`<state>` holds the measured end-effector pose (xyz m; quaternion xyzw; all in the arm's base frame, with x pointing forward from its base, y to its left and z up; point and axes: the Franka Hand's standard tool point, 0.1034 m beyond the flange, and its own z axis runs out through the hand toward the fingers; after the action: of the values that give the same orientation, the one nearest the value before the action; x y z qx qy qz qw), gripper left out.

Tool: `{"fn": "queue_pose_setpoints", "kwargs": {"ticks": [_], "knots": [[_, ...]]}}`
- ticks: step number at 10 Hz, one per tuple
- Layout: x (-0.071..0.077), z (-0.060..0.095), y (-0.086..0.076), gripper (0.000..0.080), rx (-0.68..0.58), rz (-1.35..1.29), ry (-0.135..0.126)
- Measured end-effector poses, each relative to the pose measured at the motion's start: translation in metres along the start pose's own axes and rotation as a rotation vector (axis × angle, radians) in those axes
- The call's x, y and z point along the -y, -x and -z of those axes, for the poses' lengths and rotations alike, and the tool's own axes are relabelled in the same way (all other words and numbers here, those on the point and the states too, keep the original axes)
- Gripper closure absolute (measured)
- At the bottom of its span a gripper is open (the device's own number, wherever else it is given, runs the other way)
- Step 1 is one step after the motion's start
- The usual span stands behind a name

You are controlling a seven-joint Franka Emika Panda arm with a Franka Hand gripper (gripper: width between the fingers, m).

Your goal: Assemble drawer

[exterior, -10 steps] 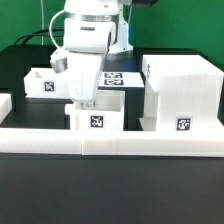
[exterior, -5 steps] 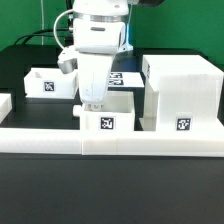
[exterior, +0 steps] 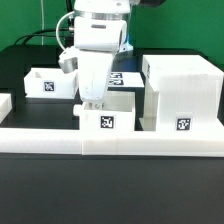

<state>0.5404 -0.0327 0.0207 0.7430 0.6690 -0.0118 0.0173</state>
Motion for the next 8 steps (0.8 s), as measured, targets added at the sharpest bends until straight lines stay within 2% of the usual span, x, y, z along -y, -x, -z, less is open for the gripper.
{"fn": "queue_pose_setpoints", "kwargs": {"ticks": [5,6,8], "knots": [[-0.002,-0.008,-0.016,0.0755,0.002,0.021,-0.009],[-0.002,-0.008,-0.016,0.0755,0.0,0.019,0.0],[-0.002,-0.008,-0.015,0.0755,0.0,0.016,-0.001]]}}
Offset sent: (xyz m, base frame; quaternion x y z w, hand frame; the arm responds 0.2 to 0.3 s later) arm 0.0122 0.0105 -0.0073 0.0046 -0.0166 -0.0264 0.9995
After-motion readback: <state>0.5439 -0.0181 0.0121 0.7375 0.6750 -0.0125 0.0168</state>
